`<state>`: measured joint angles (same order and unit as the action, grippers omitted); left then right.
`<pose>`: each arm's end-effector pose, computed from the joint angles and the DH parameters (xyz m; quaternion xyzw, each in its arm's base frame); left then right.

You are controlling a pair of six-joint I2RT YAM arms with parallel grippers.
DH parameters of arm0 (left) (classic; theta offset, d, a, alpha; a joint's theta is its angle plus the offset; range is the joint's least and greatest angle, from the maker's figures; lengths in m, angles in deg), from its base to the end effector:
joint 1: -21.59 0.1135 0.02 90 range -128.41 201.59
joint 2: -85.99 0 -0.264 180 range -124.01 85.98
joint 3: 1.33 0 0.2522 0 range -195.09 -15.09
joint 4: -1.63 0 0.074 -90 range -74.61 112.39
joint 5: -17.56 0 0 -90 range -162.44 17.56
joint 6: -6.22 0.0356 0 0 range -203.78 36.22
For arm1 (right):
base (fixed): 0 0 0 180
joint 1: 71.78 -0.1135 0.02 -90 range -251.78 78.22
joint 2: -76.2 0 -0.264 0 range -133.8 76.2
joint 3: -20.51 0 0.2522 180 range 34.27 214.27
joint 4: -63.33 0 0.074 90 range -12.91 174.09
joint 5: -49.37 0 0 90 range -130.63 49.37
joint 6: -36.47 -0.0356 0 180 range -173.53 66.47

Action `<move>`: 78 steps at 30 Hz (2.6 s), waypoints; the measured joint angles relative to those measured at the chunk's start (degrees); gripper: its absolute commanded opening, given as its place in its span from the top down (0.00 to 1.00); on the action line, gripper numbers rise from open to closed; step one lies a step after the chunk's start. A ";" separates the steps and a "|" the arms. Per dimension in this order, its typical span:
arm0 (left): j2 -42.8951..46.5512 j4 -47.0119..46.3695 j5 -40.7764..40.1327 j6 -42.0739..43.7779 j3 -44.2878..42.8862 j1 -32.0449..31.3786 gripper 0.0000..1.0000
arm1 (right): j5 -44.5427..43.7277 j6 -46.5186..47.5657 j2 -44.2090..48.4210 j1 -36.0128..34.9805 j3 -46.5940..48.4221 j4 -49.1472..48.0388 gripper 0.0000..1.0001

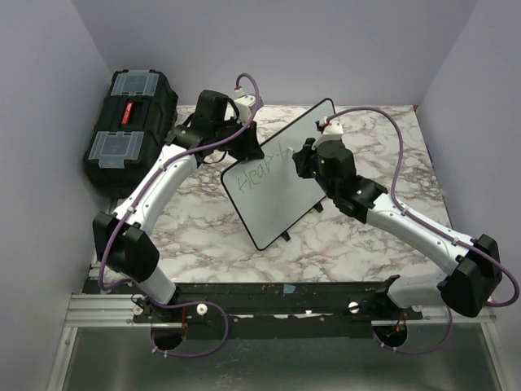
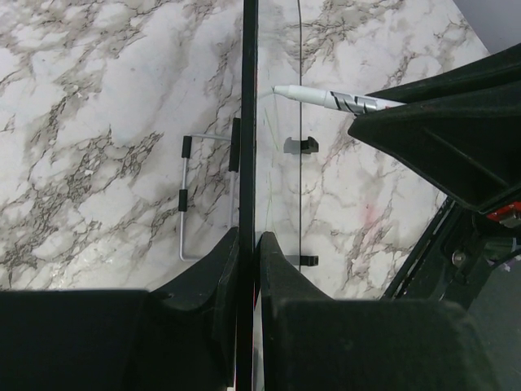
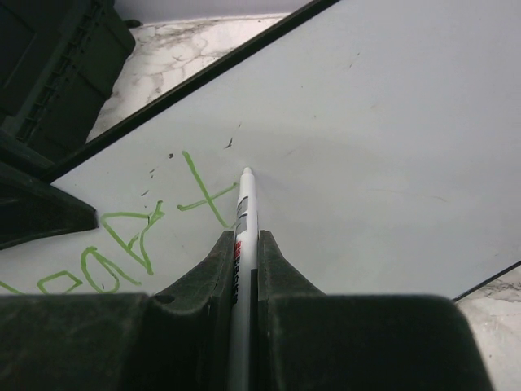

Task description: Write a sentence on the whiteboard

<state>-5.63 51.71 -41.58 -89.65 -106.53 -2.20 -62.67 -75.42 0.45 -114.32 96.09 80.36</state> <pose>0.3190 -0.1606 0.3744 0.2524 0.8316 -0.3407 0.3586 0.2370 0.1994 0.3370 -0.0300 0.7976 0.1803 0.5748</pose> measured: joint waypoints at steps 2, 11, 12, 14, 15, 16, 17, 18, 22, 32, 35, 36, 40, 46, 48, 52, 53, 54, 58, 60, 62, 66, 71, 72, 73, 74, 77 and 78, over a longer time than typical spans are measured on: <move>0.22 -0.04 -0.02 0.00 0.00 -0.31 1.00 | -0.42 0.52 0.35 0.00 0.46 0.26 1.00; 0.33 -0.07 -0.02 0.00 0.00 -0.46 1.00 | -0.96 1.05 6.23 0.00 0.76 2.36 0.99; 0.33 -0.07 -0.02 0.00 0.00 -0.46 1.00 | -0.94 1.05 6.75 0.00 0.76 2.43 0.99; 0.33 -0.11 -0.04 0.00 0.00 -0.46 1.00 | -0.83 1.05 7.45 0.00 0.74 2.43 0.99; 0.42 -0.24 -0.07 0.00 0.11 -0.46 1.00 | -0.74 1.03 7.65 0.00 0.74 2.45 0.99; 0.55 -0.42 -0.09 0.00 0.33 -0.46 1.00 | -0.63 1.01 7.80 0.00 0.68 2.43 1.00; 0.83 -0.74 -0.17 -0.02 0.85 -0.46 1.00 | -0.50 1.01 7.91 0.00 0.59 2.43 0.99; 1.29 -1.07 -0.26 -0.04 1.44 -0.46 1.00 | -0.33 0.98 8.00 0.00 0.42 2.45 0.99; 2.27 -1.49 -0.33 0.00 2.38 -0.46 1.00 | 0.68 0.96 8.07 0.00 -0.55 2.73 0.99; 3.39 -2.93 -0.85 -0.50 4.15 -0.50 1.00 | 2.10 0.52 9.88 0.00 -2.23 3.32 0.99; 3.39 -2.97 -0.92 -0.92 4.15 -0.50 1.00 | 2.86 0.39 10.45 0.02 -2.51 3.43 0.99; 3.39 -2.97 -0.92 -0.98 4.15 -0.50 1.00 | 3.41 0.31 10.67 0.02 -2.80 3.43 0.99; 3.43 -3.69 -0.92 -1.31 4.66 -0.50 1.00 | 5.31 -0.31 11.32 0.02 -4.15 3.82 0.99; 4.22 -4.76 -1.33 -1.81 5.92 -0.44 1.00 | 8.04 -0.66 11.85 0.02 -5.90 4.24 0.99; 4.52 -5.11 -1.64 -2.03 6.27 -0.44 1.00 | 8.92 -0.68 12.07 0.02 -6.43 4.39 0.99; 4.72 -5.62 -1.73 -2.40 6.62 -0.44 1.00 | 10.32 -0.70 12.35 0.02 -6.73 4.85 0.99; 4.72 -5.64 -1.73 -2.45 6.62 -0.44 1.00 | 10.67 -0.68 12.41 0.02 -6.73 5.01 0.99; 4.72 -5.64 -1.73 -2.47 6.62 -0.44 1.00 | 10.99 -0.68 12.44 0.02 -6.73 5.25 0.99; 4.46 -4.50 -2.14 -2.40 5.79 -0.46 1.00 | 11.47 -0.74 12.55 0.02 -6.73 5.95 0.99; 3.65 -2.97 -2.67 -2.23 4.15 -0.61 1.00 | 11.58 -0.83 12.79 0.02 -6.73 6.10 0.99; 2.60 -1.68 -2.82 -1.84 2.40 -0.72 1.00 | 11.69 -1.07 13.22 0.02 -6.73 6.34 0.99; 1.36 0.37 -2.78 -0.79 -0.17 -0.72 1.00 | 11.72 -1.68 14.53 0.02 -6.73 6.71 0.99; -0.17 3.15 -2.86 0.96 -3.23 -0.72 1.00 | 11.78 -2.16 16.11 0.02 -6.73 7.28 0.99; -0.26 3.32 -3.04 1.40 -3.34 -0.72 1.00 | 11.82 -2.14 16.33 0.02 -6.75 7.45 0.99; -0.26 3.39 -3.21 1.64 -3.32 -0.72 1.00 | 11.93 -2.12 16.59 0.02 -6.82 7.56 0.99; -0.26 3.41 -3.34 1.75 -3.19 -0.72 1.00 | 12.24 -2.08 16.98 0.02 -7.04 7.58 0.99; 0.52 1.90 -3.52 1.70 -1.31 -0.70 1.00 | 13.42 -1.57 17.92 0.02 -8.13 7.56 0.99; 1.03 1.31 -3.67 1.51 -0.46 -0.66 1.00 | 14.21 -1.25 18.14 0.02 -8.61 7.54 0.99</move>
<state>-4.60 53.02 -45.26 -88.14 -106.99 -2.86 -48.47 -76.67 18.59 -114.30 87.48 87.90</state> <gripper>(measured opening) 0.124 0.132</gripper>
